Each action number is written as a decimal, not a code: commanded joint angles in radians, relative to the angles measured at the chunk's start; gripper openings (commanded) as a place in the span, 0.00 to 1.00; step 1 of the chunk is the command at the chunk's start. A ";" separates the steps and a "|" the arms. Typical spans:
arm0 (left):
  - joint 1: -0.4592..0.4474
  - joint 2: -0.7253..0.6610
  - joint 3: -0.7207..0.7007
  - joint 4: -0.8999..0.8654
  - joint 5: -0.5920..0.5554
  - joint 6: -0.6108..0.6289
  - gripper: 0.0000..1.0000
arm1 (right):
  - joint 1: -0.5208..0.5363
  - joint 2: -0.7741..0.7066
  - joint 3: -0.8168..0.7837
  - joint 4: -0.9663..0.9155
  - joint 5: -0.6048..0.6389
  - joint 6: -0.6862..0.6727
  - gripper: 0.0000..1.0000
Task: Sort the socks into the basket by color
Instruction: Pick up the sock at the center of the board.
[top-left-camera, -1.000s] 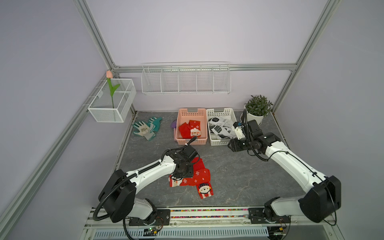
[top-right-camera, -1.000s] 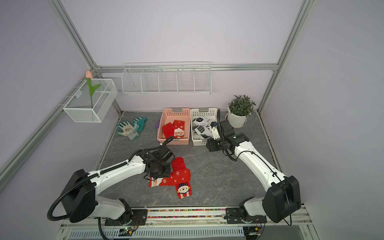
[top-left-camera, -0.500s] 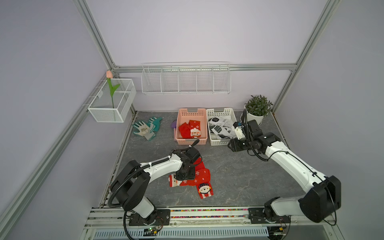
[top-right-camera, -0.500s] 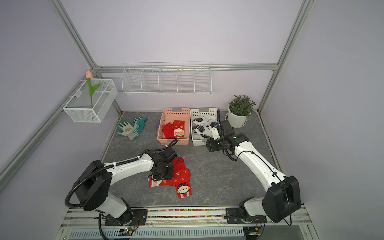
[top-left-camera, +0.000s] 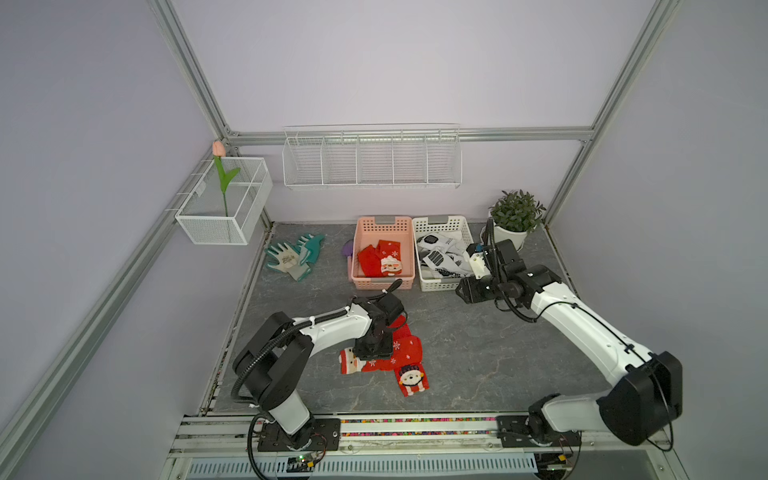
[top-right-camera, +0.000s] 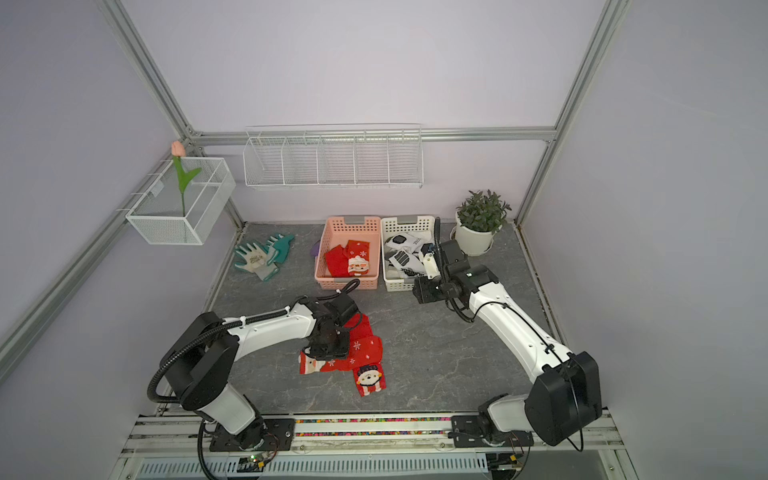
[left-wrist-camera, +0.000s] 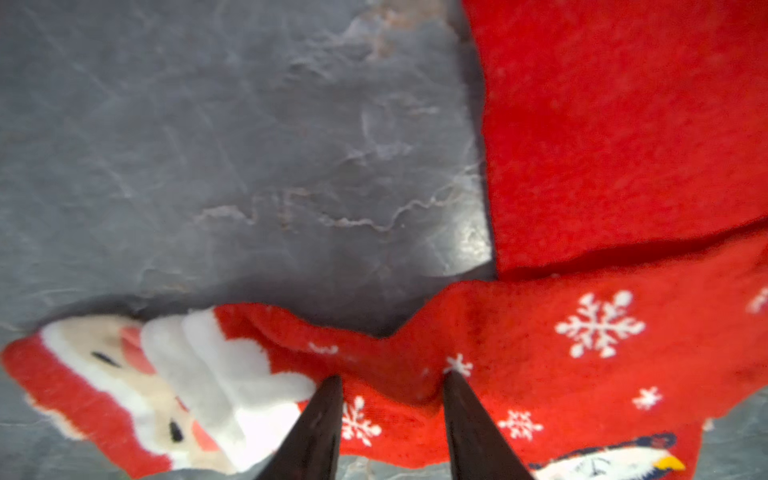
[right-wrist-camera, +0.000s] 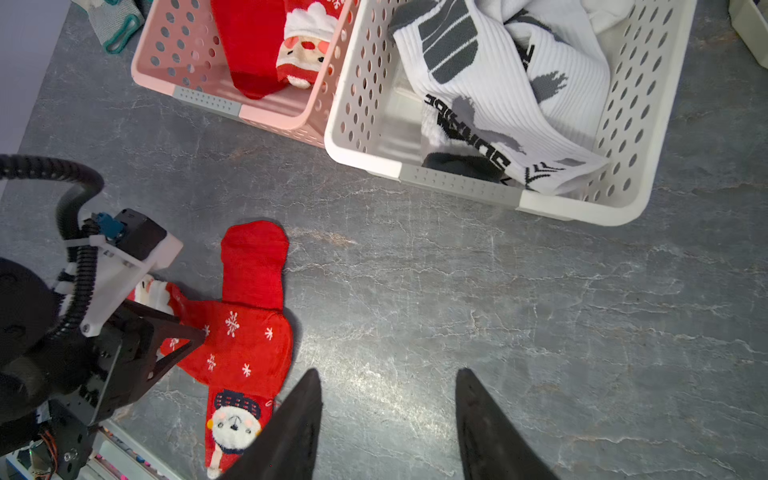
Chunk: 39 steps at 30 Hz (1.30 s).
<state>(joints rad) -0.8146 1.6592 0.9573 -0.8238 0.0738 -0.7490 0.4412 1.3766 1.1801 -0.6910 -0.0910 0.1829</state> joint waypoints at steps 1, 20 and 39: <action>-0.006 0.050 -0.012 0.051 0.029 -0.006 0.36 | 0.004 -0.021 0.006 -0.022 0.009 -0.017 0.54; -0.006 -0.108 0.088 -0.047 -0.011 0.011 0.06 | 0.005 -0.010 -0.002 -0.012 0.000 -0.009 0.54; -0.005 -0.133 0.205 -0.084 -0.050 0.051 0.05 | 0.006 0.001 -0.002 -0.013 -0.010 -0.003 0.54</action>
<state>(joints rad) -0.8146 1.5116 1.1225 -0.8921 0.0490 -0.7055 0.4412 1.3766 1.1801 -0.6910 -0.0925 0.1833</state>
